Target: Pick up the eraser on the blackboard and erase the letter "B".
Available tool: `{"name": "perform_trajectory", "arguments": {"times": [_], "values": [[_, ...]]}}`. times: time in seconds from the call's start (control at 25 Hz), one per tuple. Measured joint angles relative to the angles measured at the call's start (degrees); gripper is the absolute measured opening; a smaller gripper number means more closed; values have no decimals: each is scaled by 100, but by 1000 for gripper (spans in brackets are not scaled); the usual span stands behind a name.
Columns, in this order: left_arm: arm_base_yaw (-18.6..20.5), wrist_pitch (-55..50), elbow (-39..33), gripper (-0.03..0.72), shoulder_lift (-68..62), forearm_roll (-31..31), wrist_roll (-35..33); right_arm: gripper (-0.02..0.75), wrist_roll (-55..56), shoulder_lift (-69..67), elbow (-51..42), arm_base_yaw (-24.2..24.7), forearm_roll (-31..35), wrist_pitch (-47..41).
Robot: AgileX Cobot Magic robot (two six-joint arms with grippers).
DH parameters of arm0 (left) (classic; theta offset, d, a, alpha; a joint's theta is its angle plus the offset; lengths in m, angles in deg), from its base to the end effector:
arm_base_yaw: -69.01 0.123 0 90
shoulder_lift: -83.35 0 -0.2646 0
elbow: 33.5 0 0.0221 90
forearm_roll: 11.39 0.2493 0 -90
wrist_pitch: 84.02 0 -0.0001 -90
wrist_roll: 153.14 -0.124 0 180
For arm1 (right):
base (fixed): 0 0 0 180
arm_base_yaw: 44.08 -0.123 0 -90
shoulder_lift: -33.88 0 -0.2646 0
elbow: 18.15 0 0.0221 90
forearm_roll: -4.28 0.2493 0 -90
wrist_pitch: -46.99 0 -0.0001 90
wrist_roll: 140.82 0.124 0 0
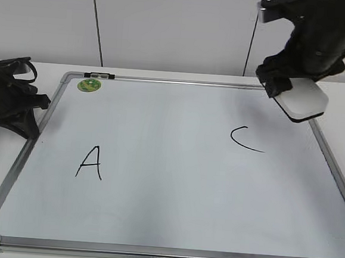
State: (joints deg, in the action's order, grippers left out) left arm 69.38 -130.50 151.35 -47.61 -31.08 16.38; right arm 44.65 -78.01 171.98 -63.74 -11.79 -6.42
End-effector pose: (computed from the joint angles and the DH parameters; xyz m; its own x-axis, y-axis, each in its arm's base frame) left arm 0.4071 -0.0277 0.0750 -0.9875 -0.0633 -0.1443 -0.0254 0.9679 -0.2501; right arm 0.3860 0.1086 0.2306 -0.8269 -0.3726 -0.4211 -0.2990 0.9257 -0.2319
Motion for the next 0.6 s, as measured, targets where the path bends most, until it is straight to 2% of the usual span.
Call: {"name": "perform_trajectory", "arguments": {"times": [0.16,0.28,0.6], "values": [[0,0,0,46,0,0,0,533,54,901,-1369,56,0,1084],[0,0,0,46,0,0,0,533,488,1164,-2054,132,0,1511],[0,0,0,46,0,0,0,533,909,1185,-2909,965,-36,2257]]}}
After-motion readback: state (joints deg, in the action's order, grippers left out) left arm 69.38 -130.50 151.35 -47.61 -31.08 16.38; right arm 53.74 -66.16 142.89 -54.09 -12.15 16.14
